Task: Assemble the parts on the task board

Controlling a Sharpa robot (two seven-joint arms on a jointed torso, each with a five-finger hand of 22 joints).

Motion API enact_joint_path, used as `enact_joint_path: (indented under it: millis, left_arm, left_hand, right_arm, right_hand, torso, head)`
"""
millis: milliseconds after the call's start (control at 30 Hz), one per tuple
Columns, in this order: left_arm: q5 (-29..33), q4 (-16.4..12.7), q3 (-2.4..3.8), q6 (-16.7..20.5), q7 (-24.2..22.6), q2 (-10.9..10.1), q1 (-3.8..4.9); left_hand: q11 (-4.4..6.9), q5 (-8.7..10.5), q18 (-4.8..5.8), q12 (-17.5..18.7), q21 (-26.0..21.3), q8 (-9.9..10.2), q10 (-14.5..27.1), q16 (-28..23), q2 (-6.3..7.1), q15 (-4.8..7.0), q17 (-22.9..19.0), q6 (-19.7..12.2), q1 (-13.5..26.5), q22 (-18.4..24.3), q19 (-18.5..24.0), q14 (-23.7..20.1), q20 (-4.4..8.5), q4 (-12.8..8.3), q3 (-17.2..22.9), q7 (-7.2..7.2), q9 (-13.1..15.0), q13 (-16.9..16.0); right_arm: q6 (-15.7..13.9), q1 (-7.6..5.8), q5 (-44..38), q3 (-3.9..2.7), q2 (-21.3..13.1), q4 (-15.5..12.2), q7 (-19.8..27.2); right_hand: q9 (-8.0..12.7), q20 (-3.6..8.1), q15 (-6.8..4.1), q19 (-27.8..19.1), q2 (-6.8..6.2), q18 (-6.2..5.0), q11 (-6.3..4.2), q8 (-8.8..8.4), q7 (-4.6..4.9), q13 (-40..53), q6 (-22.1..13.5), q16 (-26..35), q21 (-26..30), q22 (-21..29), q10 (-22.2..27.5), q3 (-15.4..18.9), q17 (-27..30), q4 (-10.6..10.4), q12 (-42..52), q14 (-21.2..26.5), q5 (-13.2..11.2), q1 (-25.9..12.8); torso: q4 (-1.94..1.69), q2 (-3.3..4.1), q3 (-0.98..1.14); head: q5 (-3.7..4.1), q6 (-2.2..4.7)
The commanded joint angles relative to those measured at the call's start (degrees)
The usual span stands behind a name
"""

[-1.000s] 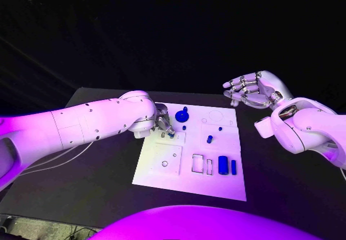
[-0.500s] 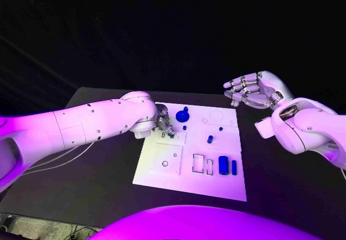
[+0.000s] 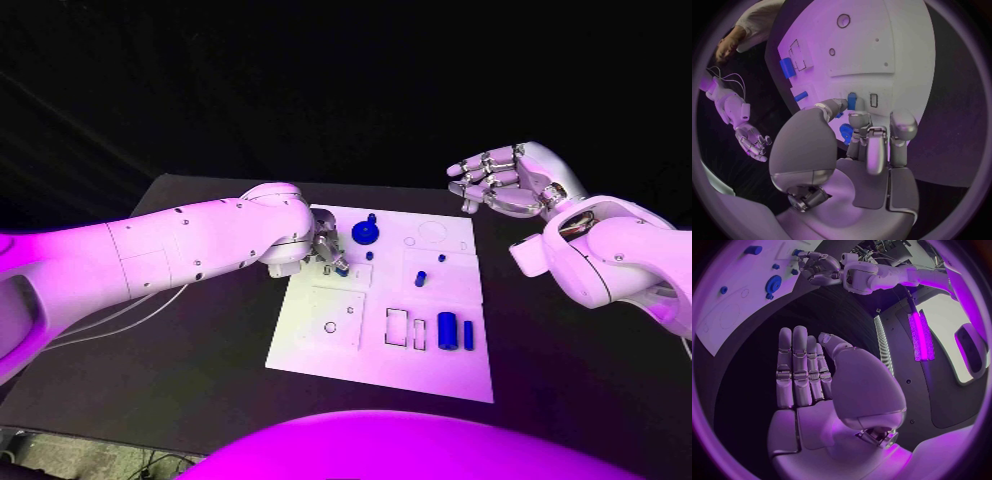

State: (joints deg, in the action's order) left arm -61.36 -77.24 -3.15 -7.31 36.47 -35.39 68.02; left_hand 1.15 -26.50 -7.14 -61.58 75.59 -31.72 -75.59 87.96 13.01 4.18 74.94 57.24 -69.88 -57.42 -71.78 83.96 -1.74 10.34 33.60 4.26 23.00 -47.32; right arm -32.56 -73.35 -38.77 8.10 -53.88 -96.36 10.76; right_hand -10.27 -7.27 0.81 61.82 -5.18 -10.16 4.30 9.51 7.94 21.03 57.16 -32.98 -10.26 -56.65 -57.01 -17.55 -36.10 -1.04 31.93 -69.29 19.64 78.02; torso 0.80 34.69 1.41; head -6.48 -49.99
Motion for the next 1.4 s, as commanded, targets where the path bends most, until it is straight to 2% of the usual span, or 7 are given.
enact_joint_path:
  millis: [33,600,1067,1400]
  left_arm:
    - [-0.1,-0.1,0.00,-1.7,0.3,0.1,-0.02]
    - [0.3,0.1,0.00,-2.1,1.2,0.5,-0.03]
    - [-0.4,0.7,-0.03,-5.9,2.6,1.7,-0.26]
    - [-0.5,1.2,-0.03,-5.3,3.0,2.4,-0.31]
  left_hand:
    - [0.34,-0.21,0.63,0.2,0.3,-0.4,0.0,0.3,-0.37,0.50,11.0,1.6,0.0,0.0,-0.4,5.0,0.02,-12.0,11.6,-1.24,0.1,0.0]
    - [0.34,-0.24,0.63,0.2,0.3,-0.4,0.0,0.2,-0.37,0.50,10.9,1.6,0.0,0.0,-0.4,5.0,0.02,-12.0,11.6,-1.24,0.1,0.0]
    - [0.33,-0.31,0.62,0.3,0.3,-0.3,0.1,0.2,-0.44,0.50,10.8,1.6,0.1,0.0,-0.4,5.0,0.03,-12.0,11.7,-1.23,0.1,0.1]
    - [0.34,-0.44,0.62,0.1,0.3,-0.3,-0.2,0.2,-0.77,0.49,10.9,1.7,0.6,0.0,-0.3,5.0,0.03,-11.8,11.6,-1.25,0.2,-0.3]
  right_arm:
    - [0.7,0.04,-0.1,-0.01,0.1,0.0,0.4]
    - [0.8,0.04,0.0,-0.01,0.2,-0.1,0.3]
    - [0.9,0.11,0.4,0.00,0.5,0.0,0.3]
    - [0.8,0.16,0.4,0.00,0.4,0.0,0.4]
  right_hand:
    - [0.1,-0.11,0.12,-0.1,0.53,-0.16,0.11,0.30,0.51,0.0,-0.1,0.4,0.4,-0.1,-0.4,0.2,-0.1,0.2,-0.2,-0.3,0.4,-0.3]
    - [0.1,-0.11,0.12,-0.1,0.53,-0.16,0.11,0.30,0.51,0.0,-0.1,0.4,0.4,-0.1,-0.4,0.2,-0.1,0.2,-0.2,-0.3,0.4,-0.3]
    - [0.1,-0.12,0.11,-0.1,0.62,-0.17,0.10,0.34,0.50,-0.2,0.0,0.5,0.4,-0.1,-0.5,0.3,-0.2,0.2,-0.2,-0.4,0.4,-0.3]
    - [0.1,-0.12,0.11,-0.1,0.66,-0.17,0.10,0.34,0.50,-0.2,0.0,0.6,0.4,-0.1,-0.5,0.2,-0.2,0.2,-0.2,-0.5,0.5,-0.3]
  torso:
    - [-0.03,0.01,0.03]
    - [0.04,0.04,0.08]
    - [0.03,0.04,0.07]
    - [0.01,0.03,0.03]
  head:
    - [0.02,-0.01]
    - [0.08,-0.01]
    - [0.22,-0.01]
    - [0.32,-0.01]
